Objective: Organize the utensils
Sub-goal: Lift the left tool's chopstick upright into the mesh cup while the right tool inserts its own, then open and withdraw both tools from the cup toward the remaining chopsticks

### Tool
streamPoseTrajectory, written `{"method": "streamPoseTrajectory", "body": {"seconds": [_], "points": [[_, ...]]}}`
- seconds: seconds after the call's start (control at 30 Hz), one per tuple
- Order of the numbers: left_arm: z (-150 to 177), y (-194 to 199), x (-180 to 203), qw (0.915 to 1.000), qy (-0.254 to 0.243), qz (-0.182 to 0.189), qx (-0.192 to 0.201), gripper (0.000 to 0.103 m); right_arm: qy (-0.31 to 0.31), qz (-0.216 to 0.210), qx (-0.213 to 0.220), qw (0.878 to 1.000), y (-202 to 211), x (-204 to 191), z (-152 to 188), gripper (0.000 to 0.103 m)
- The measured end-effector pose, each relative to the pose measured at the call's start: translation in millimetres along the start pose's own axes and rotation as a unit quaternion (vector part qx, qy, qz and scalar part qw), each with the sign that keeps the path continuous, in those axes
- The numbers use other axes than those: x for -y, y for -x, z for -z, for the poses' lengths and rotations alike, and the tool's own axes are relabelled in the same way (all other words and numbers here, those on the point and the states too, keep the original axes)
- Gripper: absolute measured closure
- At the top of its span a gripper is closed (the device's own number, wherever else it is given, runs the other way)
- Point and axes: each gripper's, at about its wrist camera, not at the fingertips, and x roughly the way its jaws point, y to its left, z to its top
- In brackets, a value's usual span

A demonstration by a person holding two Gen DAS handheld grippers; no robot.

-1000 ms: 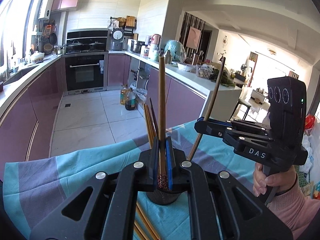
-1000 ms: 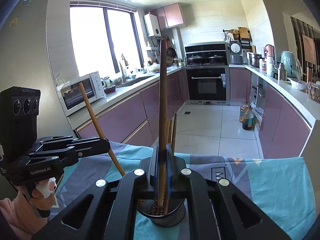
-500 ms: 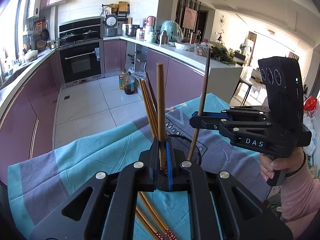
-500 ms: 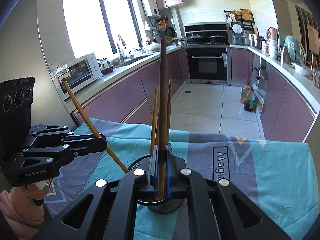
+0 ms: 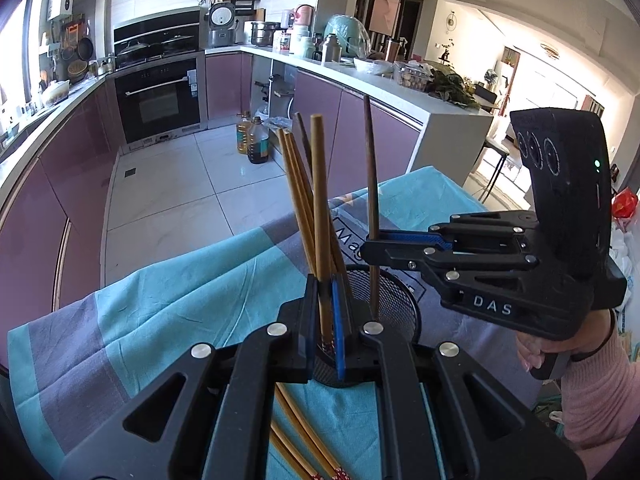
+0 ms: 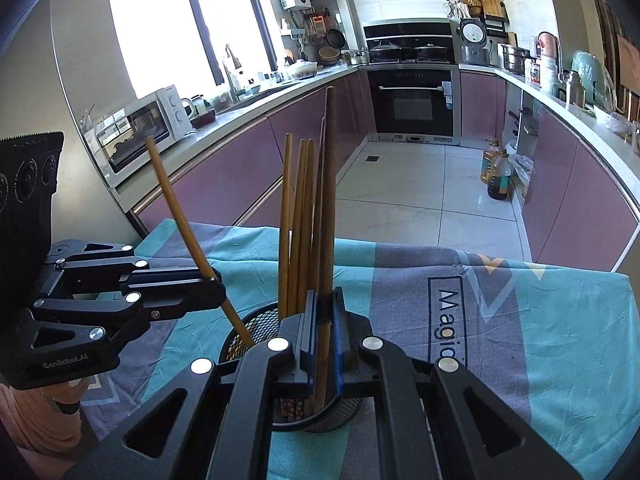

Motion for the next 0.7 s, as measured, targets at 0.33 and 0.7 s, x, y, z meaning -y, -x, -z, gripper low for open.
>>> {"method": "streamPoseTrajectory", "body": {"seconds": [0.33,0.7], "points": [[-6.1,-25.4,-15.2,0.9996,0.027,-0.01,-0.006,0.095,-0.025,-0.008,0.004,1.0,-7.1,7.2,1.7,0.092],[20.7,6.4,-28.1,0.9964,0.057,-0.027,0.058,0.087,-0.026,-0.029,0.047,0.998,24.0,0.7,11.9,0.078]]}}
